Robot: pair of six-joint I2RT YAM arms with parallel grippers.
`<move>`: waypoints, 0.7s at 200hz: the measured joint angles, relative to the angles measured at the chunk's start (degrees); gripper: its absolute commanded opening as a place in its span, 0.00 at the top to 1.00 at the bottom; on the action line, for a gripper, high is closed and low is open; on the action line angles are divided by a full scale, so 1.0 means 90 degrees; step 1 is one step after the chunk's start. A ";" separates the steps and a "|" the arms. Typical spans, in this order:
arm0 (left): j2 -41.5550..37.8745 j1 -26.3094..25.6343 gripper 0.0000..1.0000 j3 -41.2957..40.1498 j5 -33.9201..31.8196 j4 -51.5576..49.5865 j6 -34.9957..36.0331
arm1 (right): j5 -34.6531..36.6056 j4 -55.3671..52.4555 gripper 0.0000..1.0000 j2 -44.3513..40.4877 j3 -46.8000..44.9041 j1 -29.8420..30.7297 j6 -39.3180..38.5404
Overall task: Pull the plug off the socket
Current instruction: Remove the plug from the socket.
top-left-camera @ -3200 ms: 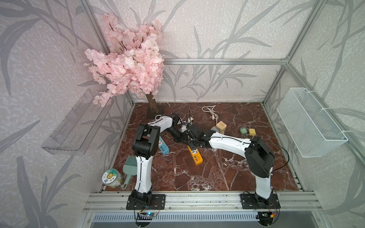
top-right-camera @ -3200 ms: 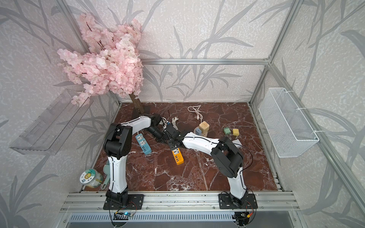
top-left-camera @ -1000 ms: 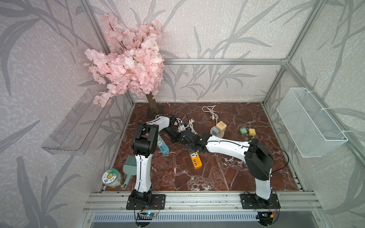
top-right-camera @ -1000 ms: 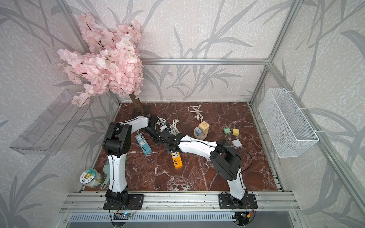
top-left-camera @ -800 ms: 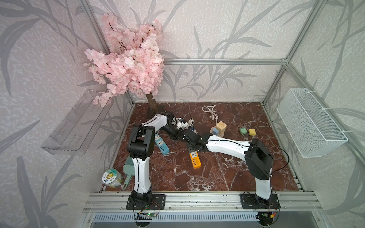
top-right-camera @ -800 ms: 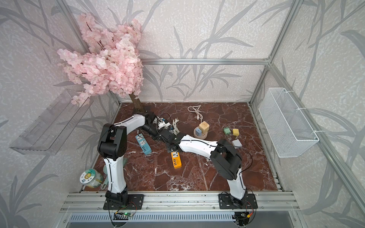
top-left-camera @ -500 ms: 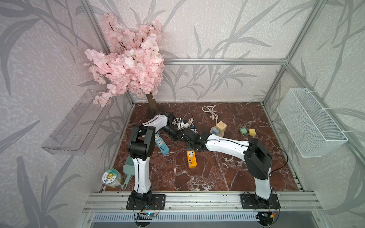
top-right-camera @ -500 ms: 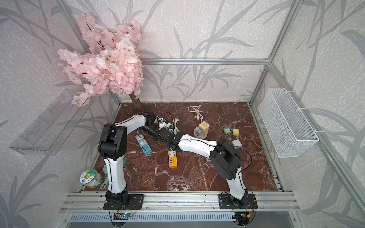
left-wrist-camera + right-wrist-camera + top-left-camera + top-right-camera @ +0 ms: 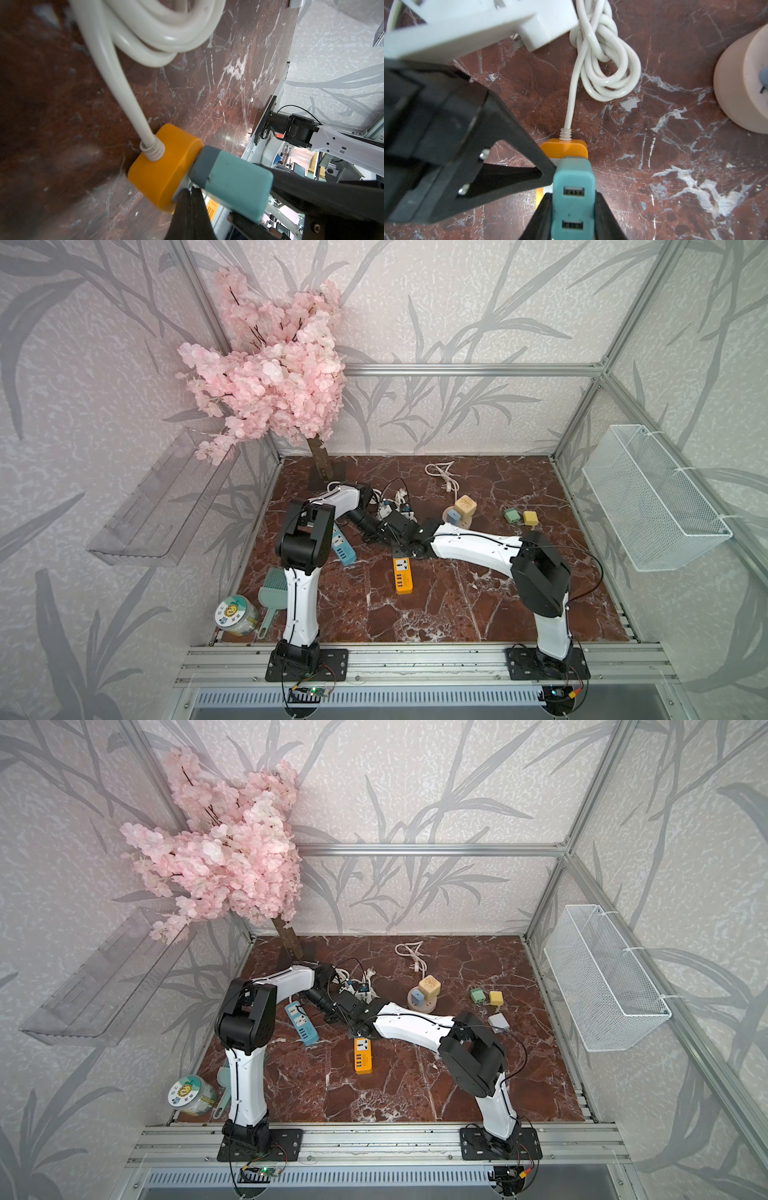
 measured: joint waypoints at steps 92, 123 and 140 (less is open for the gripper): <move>0.0041 -0.0010 1.00 0.0131 -0.0248 -0.0177 -0.0192 | 0.0840 -0.1542 1.00 0.0862 0.1681 0.0408 -0.0600; 0.0041 -0.0010 1.00 0.0131 -0.0250 -0.0182 -0.0206 | 0.1073 -0.1744 1.00 0.0979 0.2055 0.0522 -0.0690; 0.0041 -0.0010 1.00 0.0131 -0.0245 -0.0182 -0.0204 | 0.1093 -0.1683 1.00 0.0937 0.1960 0.0542 -0.0714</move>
